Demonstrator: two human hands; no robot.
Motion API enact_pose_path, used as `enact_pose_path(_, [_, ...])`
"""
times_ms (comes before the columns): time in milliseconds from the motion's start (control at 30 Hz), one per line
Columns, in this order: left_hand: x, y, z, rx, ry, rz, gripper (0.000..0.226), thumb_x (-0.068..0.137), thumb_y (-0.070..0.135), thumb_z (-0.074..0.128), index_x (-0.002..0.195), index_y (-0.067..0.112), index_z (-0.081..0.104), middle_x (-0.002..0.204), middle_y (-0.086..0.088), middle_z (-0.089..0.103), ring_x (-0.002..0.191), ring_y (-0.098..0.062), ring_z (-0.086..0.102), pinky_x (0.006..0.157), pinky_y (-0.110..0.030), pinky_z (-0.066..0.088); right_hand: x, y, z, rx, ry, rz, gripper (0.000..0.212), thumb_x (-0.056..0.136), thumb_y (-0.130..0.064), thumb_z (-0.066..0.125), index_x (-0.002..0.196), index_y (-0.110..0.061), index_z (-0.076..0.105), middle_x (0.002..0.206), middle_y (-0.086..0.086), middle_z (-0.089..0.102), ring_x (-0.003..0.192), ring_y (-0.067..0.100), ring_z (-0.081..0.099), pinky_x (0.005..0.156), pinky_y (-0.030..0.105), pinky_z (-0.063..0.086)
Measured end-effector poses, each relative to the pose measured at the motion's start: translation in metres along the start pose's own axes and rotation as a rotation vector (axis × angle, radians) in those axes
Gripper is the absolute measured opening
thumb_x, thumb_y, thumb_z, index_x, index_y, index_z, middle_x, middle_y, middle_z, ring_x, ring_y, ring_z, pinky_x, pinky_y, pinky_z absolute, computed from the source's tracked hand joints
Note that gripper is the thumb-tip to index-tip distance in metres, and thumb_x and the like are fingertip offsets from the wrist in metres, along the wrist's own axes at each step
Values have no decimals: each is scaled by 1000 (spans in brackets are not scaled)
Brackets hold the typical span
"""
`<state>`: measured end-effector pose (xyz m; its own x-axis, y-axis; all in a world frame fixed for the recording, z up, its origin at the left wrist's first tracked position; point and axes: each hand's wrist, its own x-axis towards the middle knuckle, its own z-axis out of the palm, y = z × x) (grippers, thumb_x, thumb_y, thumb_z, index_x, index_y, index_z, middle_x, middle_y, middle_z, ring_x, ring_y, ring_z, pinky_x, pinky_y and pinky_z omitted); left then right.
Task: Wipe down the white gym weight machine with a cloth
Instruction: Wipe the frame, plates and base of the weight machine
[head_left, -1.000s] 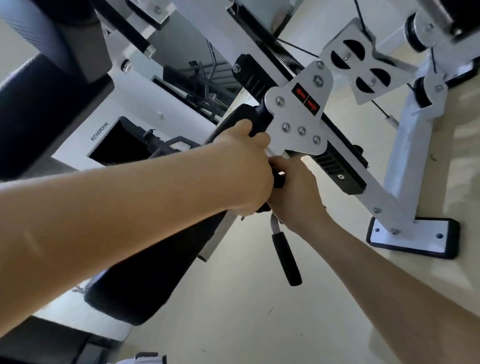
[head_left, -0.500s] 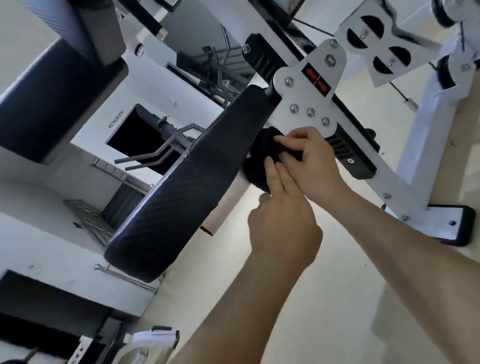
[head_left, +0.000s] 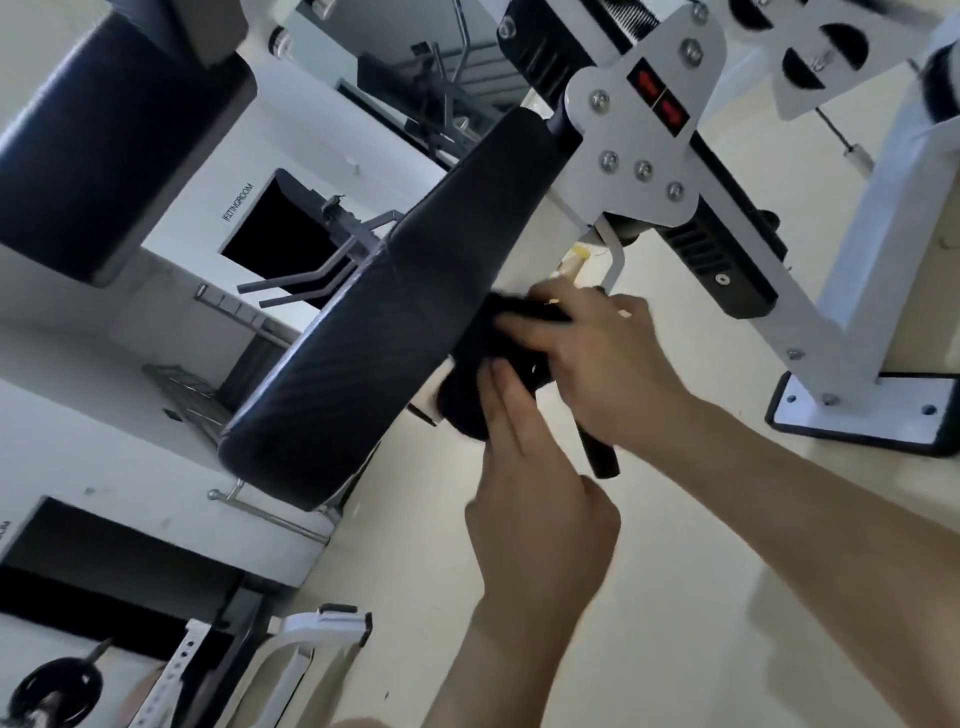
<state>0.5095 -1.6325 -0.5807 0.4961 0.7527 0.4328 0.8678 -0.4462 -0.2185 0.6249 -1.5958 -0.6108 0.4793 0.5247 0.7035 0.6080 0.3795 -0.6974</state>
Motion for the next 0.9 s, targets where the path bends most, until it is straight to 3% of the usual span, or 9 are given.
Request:
enact_pose_path(67, [22, 9, -1, -16, 40, 74, 93, 85, 21, 53, 152, 26, -11, 161, 12, -5, 127, -16, 48, 70, -27, 36, 13, 15, -5, 27, 92, 132, 54, 84, -24, 33, 131, -38, 55, 126, -1, 51, 116, 22, 51, 90, 40, 32])
enact_pose_path(167, [31, 12, -8, -4, 113, 102, 98, 77, 16, 59, 154, 25, -3, 162, 11, 2, 130, -11, 46, 68, -23, 37, 13, 4, -1, 144, 63, 112, 58, 83, -32, 27, 132, -30, 58, 121, 2, 56, 108, 25, 55, 83, 40, 46])
enact_pose_path(300, [-9, -27, -4, 58, 161, 45, 101, 69, 5, 62, 154, 18, 9, 161, 5, 3, 128, -20, 49, 63, -26, 46, -26, -27, 18, -33, -30, -128, 52, 80, -8, 54, 127, -30, 62, 104, -4, 60, 97, 23, 56, 86, 36, 29])
enact_pose_path(400, [-7, -30, -1, 111, 208, 64, 98, 62, -1, 61, 151, 9, 22, 159, -10, 14, 125, -33, 48, 80, -36, 51, -26, -13, 17, -173, 0, -221, 63, 75, 0, 65, 131, -28, 58, 111, -2, 60, 103, 26, 56, 90, 41, 29])
enact_pose_path(467, [8, -13, 5, 56, 160, 118, 96, 65, 4, 66, 151, 9, 23, 160, -12, 10, 132, -32, 38, 100, -37, 42, -14, 1, 8, -262, 41, -106, 60, 82, -8, 61, 136, -31, 51, 118, -2, 56, 109, 26, 52, 90, 43, 30])
enact_pose_path(601, [35, 16, 9, -115, 69, 227, 99, 70, 0, 66, 153, 8, 13, 161, -9, 5, 144, -22, 17, 112, -26, 23, 12, 11, -4, -14, 12, 100, 49, 91, -29, 34, 136, -21, 54, 113, 12, 53, 103, 34, 48, 81, 45, 46])
enact_pose_path(667, [28, 5, 8, -264, 64, 194, 86, 75, -1, 53, 153, 13, 18, 157, -1, 25, 137, -15, 27, 108, -20, 26, 7, 10, -9, 30, -41, 26, 53, 86, -22, 31, 129, -15, 60, 105, 16, 54, 94, 36, 48, 75, 48, 49])
enact_pose_path(801, [-4, -12, 15, -533, -100, 122, 71, 83, 4, 50, 144, 36, 32, 122, 17, 58, 108, 3, 53, 90, -22, 48, -31, 12, -4, -128, -40, -179, 34, 86, -15, 52, 114, -18, 70, 110, 10, 59, 96, 38, 50, 73, 47, 52])
enact_pose_path(901, [16, 0, 21, -715, -128, 54, 52, 87, 24, 41, 134, 48, 39, 94, 12, 65, 80, 3, 61, 62, -11, 46, -18, 29, -5, -21, -74, -67, 37, 88, -15, 51, 122, -19, 66, 115, 11, 54, 101, 35, 48, 79, 50, 49])
